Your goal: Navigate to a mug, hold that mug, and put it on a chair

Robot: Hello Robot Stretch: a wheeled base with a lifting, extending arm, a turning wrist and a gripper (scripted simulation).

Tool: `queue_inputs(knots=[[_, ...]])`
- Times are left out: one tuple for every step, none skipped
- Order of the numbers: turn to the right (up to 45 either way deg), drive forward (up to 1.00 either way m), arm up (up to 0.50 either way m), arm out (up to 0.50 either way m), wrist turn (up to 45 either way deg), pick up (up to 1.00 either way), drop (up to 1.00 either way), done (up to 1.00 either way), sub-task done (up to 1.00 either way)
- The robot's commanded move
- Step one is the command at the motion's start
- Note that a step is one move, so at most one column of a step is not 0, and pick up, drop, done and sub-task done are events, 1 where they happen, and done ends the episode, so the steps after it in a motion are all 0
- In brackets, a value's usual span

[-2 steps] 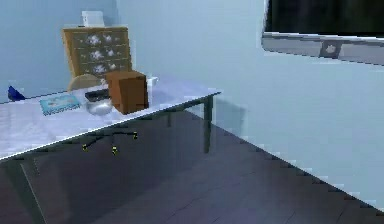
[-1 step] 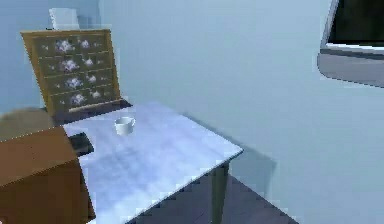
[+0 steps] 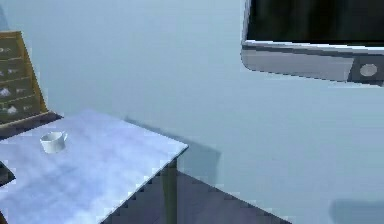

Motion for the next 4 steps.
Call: queue_inputs(knots=[[0.0, 0.10, 0.00, 0.00, 0.0, 0.00, 0.00, 0.00, 0.00], [-45.0, 0.00, 0.00, 0.00, 0.0, 0.00, 0.00, 0.00, 0.00], [-45.0, 0.00, 0.00, 0.00, 0.0, 0.00, 0.00, 0.00, 0.00], [-36.0, 0.00, 0.00, 0.00, 0.0, 0.00, 0.00, 0.00, 0.00]])
